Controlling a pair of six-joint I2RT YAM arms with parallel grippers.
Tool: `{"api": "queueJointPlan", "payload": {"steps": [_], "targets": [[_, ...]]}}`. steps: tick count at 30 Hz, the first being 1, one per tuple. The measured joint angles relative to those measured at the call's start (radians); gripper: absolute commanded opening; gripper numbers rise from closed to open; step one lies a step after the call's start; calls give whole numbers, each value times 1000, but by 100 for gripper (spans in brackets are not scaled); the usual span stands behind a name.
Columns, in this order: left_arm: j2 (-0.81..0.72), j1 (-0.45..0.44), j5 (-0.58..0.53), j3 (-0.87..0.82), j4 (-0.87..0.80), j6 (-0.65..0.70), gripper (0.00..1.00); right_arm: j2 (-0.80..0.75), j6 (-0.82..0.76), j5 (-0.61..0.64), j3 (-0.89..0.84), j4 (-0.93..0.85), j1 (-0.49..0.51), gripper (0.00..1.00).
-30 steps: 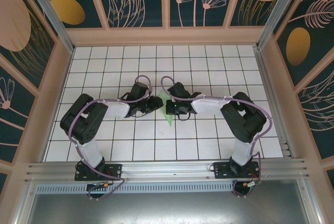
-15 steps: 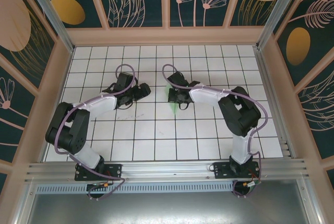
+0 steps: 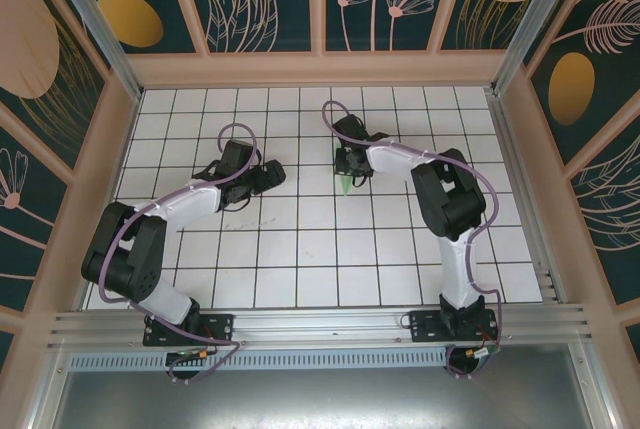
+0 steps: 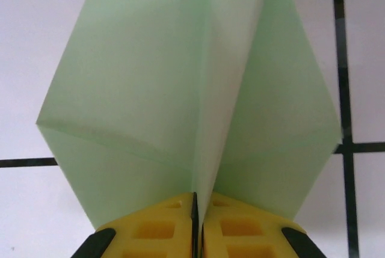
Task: Fold a paper plane with a square sheet of paper (pick it up from the middle)
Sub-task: Move a paper plane to the center of the table.
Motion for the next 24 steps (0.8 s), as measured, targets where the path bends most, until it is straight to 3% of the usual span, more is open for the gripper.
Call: {"api": "queueJointPlan", "payload": {"steps": [13,18,24], "targets": [[0,4,-2,2,-1,14,99,40,14,-3,46,-23,0,18],[3,19,-33,48,-23,22,98,36,29,-3,57,-35,0,33],[8,55,-155,185,-27,63,99,-66,36,14,59,-71,0,55]]}}
